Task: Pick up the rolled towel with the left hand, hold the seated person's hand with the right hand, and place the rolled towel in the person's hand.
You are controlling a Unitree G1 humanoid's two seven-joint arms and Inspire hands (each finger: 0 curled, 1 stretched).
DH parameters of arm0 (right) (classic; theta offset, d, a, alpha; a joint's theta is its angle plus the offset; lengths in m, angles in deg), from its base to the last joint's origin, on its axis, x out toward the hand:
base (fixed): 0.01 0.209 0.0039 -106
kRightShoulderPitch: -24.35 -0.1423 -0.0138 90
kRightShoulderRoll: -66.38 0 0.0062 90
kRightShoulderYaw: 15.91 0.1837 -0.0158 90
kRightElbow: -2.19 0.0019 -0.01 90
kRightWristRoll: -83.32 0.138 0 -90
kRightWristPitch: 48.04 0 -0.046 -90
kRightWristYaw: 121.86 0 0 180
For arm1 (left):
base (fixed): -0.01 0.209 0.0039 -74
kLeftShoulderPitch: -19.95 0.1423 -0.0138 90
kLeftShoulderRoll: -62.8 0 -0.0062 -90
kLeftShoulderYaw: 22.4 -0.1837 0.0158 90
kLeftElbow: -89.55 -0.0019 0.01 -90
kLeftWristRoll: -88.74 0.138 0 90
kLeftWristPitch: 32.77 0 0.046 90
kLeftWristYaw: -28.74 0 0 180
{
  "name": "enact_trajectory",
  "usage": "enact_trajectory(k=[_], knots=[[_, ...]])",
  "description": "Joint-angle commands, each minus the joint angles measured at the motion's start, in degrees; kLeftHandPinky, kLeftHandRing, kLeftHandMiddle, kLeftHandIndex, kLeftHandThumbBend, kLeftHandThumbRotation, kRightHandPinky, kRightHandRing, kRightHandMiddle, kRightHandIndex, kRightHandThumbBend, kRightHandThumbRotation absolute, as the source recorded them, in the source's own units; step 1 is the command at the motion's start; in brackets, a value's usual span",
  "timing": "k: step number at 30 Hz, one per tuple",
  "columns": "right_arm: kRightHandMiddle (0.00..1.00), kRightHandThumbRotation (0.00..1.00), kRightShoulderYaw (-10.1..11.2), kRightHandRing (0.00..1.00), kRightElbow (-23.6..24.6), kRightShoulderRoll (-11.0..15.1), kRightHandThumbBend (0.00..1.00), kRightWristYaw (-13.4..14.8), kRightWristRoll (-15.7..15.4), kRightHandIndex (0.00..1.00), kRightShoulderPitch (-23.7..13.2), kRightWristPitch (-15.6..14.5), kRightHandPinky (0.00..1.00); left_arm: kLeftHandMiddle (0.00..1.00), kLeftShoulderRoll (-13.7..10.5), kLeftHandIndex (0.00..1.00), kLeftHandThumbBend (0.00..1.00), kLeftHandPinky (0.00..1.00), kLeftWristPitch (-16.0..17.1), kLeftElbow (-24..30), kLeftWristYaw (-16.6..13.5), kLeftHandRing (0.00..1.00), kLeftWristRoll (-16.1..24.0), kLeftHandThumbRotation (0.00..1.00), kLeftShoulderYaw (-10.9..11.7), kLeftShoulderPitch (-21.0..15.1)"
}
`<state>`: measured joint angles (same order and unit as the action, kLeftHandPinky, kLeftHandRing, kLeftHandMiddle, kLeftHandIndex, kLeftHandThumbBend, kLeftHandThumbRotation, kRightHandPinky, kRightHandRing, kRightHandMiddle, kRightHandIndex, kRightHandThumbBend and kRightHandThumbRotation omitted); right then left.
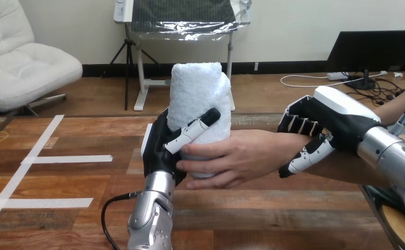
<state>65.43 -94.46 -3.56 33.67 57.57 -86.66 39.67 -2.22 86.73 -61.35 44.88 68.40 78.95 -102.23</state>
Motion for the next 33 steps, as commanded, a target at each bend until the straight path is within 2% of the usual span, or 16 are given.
enact_trajectory(k=[1, 8, 20, 33], knots=[[0.50, 0.02, -0.95, 0.44, 0.26, -2.74, 0.93, 0.00, 0.31, 0.50, -4.52, -1.78, 0.38, 0.41, 7.94, 0.43, 0.74, 0.29, 3.03, 4.24, 1.94, 0.35, 1.56, 0.00, -3.22, -14.53], [0.49, 0.02, -0.89, 0.44, 0.27, -2.68, 0.93, -0.03, 0.49, 0.50, -4.50, -1.93, 0.37, 0.41, 8.99, 0.43, 0.73, 0.29, 0.84, 5.13, 2.93, 0.35, 0.07, 0.00, -3.02, -14.01], [0.49, 0.03, -0.92, 0.43, 0.00, -2.54, 0.93, 0.27, 0.43, 0.50, -4.51, -1.62, 0.37, 0.41, 9.52, 0.43, 0.71, 0.30, 0.64, 5.82, 3.90, 0.36, 0.42, 0.00, -4.04, -12.83], [0.49, 0.03, -0.50, 0.43, 0.16, -2.17, 0.92, 0.09, 0.88, 0.51, -4.32, -1.58, 0.37, 0.41, 9.66, 0.43, 0.74, 0.30, 0.30, 6.81, 2.50, 0.36, 1.25, 0.00, -5.05, -11.81]])
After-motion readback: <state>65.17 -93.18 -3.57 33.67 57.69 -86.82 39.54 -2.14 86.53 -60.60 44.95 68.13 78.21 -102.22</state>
